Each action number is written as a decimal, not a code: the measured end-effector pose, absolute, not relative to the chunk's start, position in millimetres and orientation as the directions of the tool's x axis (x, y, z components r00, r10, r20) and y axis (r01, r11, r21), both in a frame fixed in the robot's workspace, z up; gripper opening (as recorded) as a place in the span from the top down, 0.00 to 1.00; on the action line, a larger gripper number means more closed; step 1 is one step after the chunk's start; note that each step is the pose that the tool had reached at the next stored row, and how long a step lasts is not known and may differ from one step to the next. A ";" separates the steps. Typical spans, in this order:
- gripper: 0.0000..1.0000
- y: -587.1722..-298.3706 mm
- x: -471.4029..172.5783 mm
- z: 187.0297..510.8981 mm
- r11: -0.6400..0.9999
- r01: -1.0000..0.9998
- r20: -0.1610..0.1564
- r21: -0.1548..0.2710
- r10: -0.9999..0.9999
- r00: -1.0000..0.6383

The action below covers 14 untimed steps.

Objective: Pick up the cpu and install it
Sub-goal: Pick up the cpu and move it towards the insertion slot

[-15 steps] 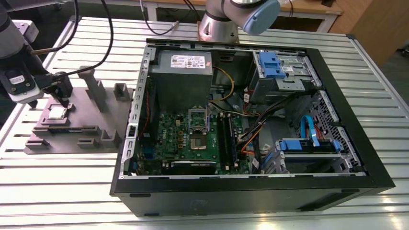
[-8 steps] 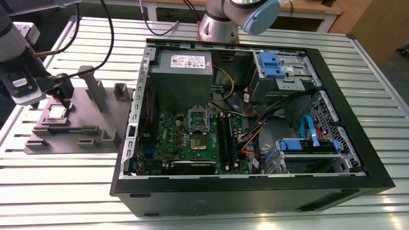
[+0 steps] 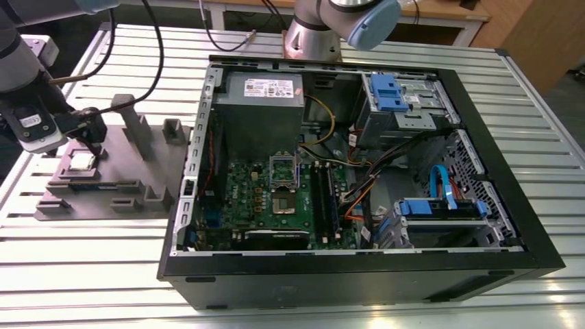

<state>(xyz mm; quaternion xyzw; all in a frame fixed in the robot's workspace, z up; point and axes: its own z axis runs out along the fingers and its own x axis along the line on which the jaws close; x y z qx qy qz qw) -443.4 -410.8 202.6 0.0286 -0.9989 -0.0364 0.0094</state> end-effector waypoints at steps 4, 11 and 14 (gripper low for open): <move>0.25 -410.9 -443.4 198.3 0.996 -0.056 0.017 0.073 -0.058 -0.998; 0.25 -410.9 -443.4 196.9 0.996 -0.056 0.017 0.073 -0.058 -0.998; 0.25 -410.9 -443.4 196.9 0.996 -0.056 0.017 0.073 -0.058 -0.998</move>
